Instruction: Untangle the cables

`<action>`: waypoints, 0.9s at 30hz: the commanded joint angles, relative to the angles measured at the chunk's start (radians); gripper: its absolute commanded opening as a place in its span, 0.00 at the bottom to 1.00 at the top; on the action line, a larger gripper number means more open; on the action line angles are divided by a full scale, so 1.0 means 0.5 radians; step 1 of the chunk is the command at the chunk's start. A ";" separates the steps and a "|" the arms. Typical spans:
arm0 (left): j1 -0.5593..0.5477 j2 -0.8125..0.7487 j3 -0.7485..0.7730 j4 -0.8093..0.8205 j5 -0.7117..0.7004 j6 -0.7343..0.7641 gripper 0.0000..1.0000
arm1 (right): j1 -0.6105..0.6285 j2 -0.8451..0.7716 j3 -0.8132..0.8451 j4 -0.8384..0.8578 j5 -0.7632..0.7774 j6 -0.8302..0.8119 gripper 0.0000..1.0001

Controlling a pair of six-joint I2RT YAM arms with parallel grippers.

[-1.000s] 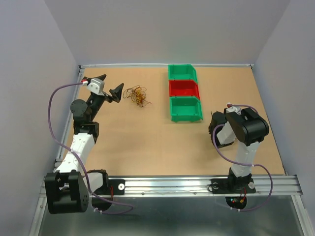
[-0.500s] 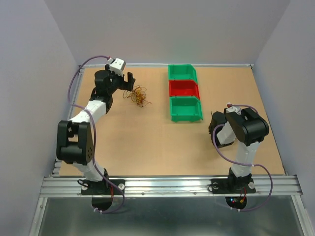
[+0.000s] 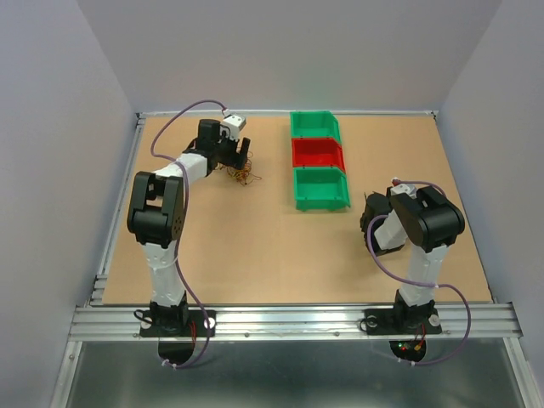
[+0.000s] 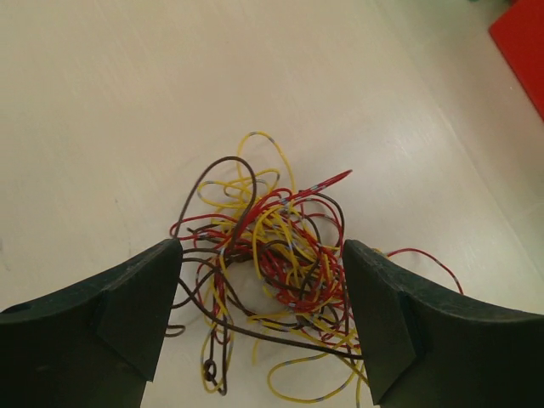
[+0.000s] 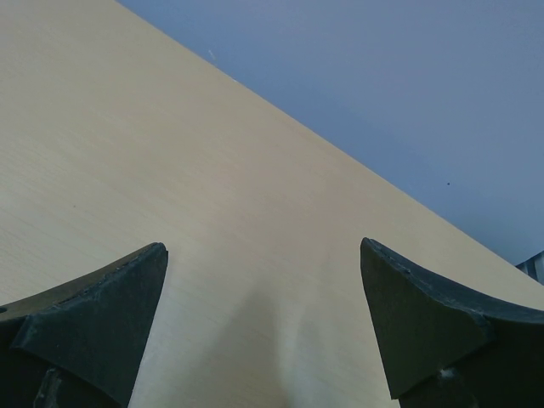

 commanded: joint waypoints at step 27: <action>-0.271 -0.280 0.049 -0.628 0.335 0.314 0.00 | -0.006 -0.002 0.032 1.046 0.632 0.018 0.94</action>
